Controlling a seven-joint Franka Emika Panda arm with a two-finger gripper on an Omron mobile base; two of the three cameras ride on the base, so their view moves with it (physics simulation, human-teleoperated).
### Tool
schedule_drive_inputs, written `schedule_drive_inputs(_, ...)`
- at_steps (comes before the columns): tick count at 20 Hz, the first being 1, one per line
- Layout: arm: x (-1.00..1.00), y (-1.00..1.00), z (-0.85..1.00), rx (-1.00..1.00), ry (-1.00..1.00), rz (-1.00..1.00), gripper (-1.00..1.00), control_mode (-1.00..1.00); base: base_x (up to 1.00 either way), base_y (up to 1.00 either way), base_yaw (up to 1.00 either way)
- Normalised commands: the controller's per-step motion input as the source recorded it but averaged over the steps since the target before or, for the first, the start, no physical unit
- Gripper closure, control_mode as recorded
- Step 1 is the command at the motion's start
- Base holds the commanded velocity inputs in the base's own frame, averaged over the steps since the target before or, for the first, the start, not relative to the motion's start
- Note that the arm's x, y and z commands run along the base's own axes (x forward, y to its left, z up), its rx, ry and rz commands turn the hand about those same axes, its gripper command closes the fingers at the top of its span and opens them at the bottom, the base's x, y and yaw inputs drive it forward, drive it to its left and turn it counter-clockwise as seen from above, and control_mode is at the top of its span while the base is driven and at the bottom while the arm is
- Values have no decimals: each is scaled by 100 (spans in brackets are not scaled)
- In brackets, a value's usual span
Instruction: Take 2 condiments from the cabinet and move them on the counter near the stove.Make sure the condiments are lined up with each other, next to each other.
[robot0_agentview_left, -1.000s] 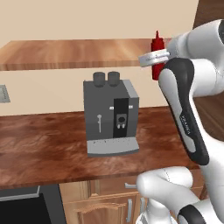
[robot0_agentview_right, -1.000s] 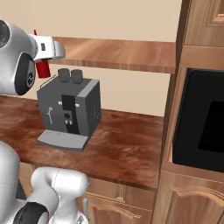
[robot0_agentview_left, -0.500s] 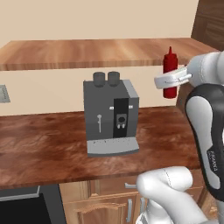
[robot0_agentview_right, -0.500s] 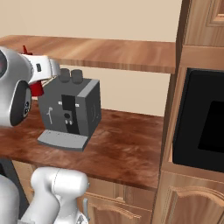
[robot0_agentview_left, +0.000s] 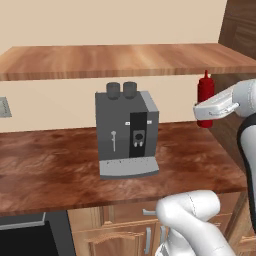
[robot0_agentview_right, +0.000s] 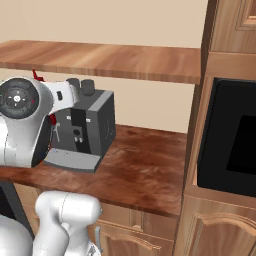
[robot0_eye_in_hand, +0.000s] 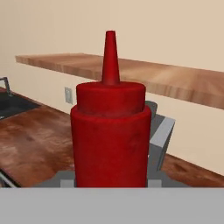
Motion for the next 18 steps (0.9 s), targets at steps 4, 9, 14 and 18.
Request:
schedule_drive_inputs(4,-18,0,-39,0,-8,1,100,-100,0,0,0)
schedule_drive_inputs(9,-6,-2,-7,4,-8,0,100,-100,0,0,0)
schedule_drive_inputs(14,0,-1,0,5,-4,-1,100,-100,0,0,0)
schedule_drive_inputs(18,0,0,0,1,-4,0,100,-100,0,0,0)
